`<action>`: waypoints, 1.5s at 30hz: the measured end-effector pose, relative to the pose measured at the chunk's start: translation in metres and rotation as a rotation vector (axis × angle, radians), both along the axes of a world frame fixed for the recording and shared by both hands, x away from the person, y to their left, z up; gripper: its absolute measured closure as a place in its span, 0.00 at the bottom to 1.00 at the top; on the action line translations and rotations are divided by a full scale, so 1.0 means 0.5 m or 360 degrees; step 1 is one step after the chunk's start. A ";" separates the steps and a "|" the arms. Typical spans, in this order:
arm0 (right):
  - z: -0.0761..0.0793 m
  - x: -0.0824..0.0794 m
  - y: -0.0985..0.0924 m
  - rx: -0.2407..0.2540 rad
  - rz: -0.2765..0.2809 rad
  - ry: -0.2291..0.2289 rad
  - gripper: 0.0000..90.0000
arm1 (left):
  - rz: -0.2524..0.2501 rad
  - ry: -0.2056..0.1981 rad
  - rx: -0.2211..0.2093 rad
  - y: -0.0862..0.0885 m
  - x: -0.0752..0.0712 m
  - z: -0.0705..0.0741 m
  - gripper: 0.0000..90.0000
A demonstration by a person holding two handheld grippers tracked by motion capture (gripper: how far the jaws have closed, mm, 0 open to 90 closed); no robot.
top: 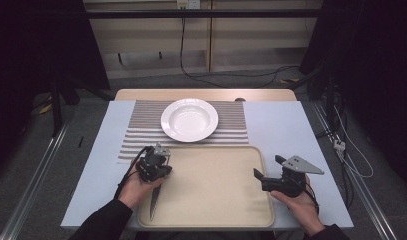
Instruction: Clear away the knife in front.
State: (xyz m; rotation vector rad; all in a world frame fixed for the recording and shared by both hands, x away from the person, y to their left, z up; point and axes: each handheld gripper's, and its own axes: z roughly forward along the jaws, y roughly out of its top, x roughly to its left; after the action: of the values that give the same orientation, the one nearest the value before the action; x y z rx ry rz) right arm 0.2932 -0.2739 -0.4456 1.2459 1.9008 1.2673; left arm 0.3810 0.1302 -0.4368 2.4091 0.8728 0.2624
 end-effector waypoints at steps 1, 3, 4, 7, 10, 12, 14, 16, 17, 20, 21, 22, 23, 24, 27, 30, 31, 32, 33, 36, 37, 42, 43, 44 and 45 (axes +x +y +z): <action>0.000 0.000 0.000 0.0001 0.0001 -0.0001 0.08 | 0.0004 -0.0001 -0.0001 0.003 0.000 0.000 1.00; 0.000 0.000 0.000 -0.0001 0.0004 -0.0003 0.08 | 0.0016 0.0000 -0.0001 0.009 0.000 0.000 1.00; 0.000 0.000 0.000 -0.0002 0.0003 -0.0002 0.08 | 0.0018 0.0001 -0.0007 0.011 0.000 -0.001 1.00; 0.000 0.000 0.000 -0.0005 0.0003 -0.0002 0.08 | 0.0028 -0.0004 -0.0003 0.019 0.000 0.000 1.00; 0.000 0.000 0.000 -0.0005 0.0003 -0.0001 0.08 | 0.0040 -0.0006 -0.0004 0.022 0.001 0.000 1.00; 0.000 0.001 0.001 -0.0006 0.0004 -0.0001 0.08 | 0.0040 -0.0004 -0.0001 0.023 0.001 0.000 1.00; 0.000 0.001 0.001 -0.0005 0.0004 -0.0001 0.08 | 0.0041 -0.0009 0.0004 0.024 0.001 0.000 1.00; 0.000 0.001 0.000 -0.0005 0.0004 -0.0001 0.08 | 0.0047 -0.0005 0.0002 0.024 0.001 0.000 1.00; 0.000 0.001 0.000 -0.0005 0.0004 -0.0001 0.08 | 0.0057 -0.0007 0.0006 0.025 0.001 0.000 1.00; 0.000 0.001 0.000 -0.0005 0.0005 -0.0001 0.08 | 0.0068 -0.0006 0.0003 0.028 0.002 0.000 1.00; 0.000 0.000 0.000 -0.0004 0.0005 -0.0001 0.08 | 0.0074 -0.0001 0.0004 0.028 0.002 0.001 1.00; 0.000 0.001 0.000 -0.0004 0.0005 0.0000 0.08 | 0.0087 0.0006 0.0001 0.029 0.002 0.001 1.00; 0.000 0.001 0.000 -0.0004 0.0004 0.0000 0.08 | 0.0097 0.0006 -0.0004 0.030 0.002 0.000 1.00; 0.000 0.001 0.001 -0.0004 0.0004 0.0001 0.08 | 0.0100 0.0007 -0.0007 0.032 0.002 0.000 1.00; 0.000 0.001 0.001 -0.0006 0.0005 0.0000 0.08 | 0.0116 0.0015 -0.0017 0.036 0.001 0.000 1.00; 0.000 0.001 0.000 -0.0004 0.0003 0.0002 0.08 | 0.0147 0.0011 -0.0035 0.043 -0.002 0.000 1.00; 0.000 0.001 0.000 -0.0005 0.0005 0.0000 0.08 | 0.0158 -0.0001 -0.0036 0.047 -0.003 0.000 1.00; 0.000 0.001 0.001 -0.0005 0.0005 0.0000 0.08 | 0.0156 0.0002 -0.0033 0.051 -0.002 0.000 1.00; 0.000 0.001 0.001 -0.0003 0.0003 0.0002 0.08 | 0.0167 0.0013 -0.0058 0.053 -0.003 -0.002 1.00; 0.000 0.001 0.001 -0.0001 0.0000 0.0003 0.08 | 0.0156 0.0008 -0.0056 0.058 -0.008 -0.003 1.00; 0.000 0.001 0.001 -0.0003 -0.0002 0.0004 0.08 | 0.0156 0.0006 -0.0057 0.059 -0.009 -0.003 1.00; 0.000 0.001 0.001 -0.0004 -0.0003 0.0005 0.08 | 0.0171 0.0008 -0.0069 0.060 -0.014 -0.004 1.00; 0.000 0.001 0.001 -0.0005 -0.0004 0.0005 0.08 | 0.0172 0.0008 -0.0065 0.060 -0.014 -0.004 1.00; 0.000 0.001 0.001 -0.0004 -0.0004 0.0005 0.08 | 0.0176 0.0008 -0.0070 0.060 -0.014 -0.004 1.00; 0.000 0.001 0.001 -0.0004 -0.0005 0.0005 0.08 | 0.0182 0.0005 -0.0078 0.060 -0.015 -0.004 1.00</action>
State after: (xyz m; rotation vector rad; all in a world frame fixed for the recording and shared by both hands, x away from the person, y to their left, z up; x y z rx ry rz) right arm 0.2938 -0.2732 -0.4457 1.2497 1.9012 1.2618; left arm 0.3737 0.1602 -0.4390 2.3191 1.0083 0.2774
